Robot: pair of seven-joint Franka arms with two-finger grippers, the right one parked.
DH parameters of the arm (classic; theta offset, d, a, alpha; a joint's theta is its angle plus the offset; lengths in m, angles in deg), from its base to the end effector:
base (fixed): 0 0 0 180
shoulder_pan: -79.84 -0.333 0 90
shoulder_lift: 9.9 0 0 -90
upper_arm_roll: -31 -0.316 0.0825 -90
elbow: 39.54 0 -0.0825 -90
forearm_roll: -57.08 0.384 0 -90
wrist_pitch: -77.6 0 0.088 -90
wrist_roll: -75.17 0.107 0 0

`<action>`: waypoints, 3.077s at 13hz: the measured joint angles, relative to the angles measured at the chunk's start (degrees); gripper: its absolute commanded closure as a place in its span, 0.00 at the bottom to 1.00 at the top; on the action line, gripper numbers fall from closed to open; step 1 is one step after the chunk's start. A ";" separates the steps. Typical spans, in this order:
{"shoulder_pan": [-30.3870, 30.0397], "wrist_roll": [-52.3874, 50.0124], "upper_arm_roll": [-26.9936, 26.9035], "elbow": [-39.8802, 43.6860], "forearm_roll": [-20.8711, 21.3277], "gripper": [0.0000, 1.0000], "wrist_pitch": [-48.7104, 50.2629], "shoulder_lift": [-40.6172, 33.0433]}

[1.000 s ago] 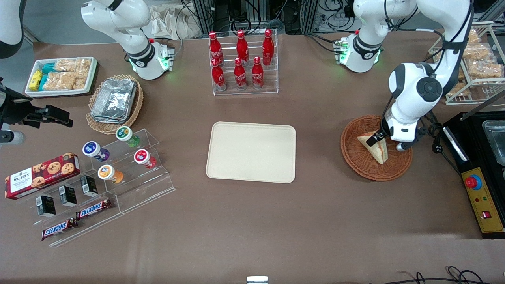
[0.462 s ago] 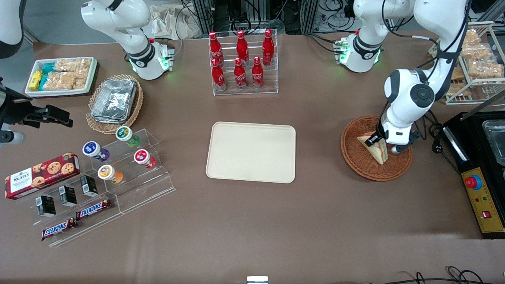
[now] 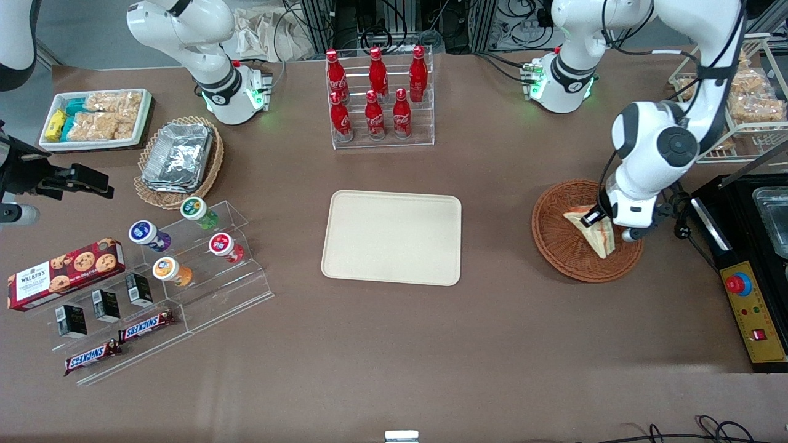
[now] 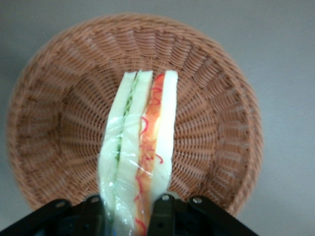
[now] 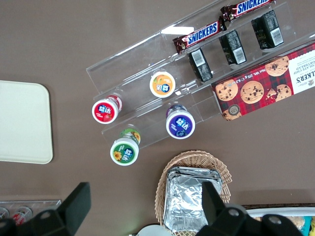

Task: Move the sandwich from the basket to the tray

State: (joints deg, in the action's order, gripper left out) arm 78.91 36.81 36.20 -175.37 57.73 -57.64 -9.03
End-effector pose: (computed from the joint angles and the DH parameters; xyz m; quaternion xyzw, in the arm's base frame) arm 0.4946 -0.0368 0.3157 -0.9572 -0.2892 0.0107 0.0077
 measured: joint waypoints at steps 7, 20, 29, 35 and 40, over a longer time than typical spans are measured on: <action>0.04 11.21 3.83 31.02 0.56 1.00 38.61 -2.60; 2.19 -15.65 33.54 34.96 16.01 1.00 21.24 24.66; 7.39 -16.21 33.53 34.99 24.47 1.00 18.51 37.35; 7.69 -17.06 33.53 35.62 26.13 0.02 14.60 37.82; 10.71 -28.83 33.43 37.21 36.69 0.00 14.14 42.10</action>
State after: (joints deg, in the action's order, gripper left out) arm 89.61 7.98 69.63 -138.16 94.42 -43.50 33.07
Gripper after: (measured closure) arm 0.256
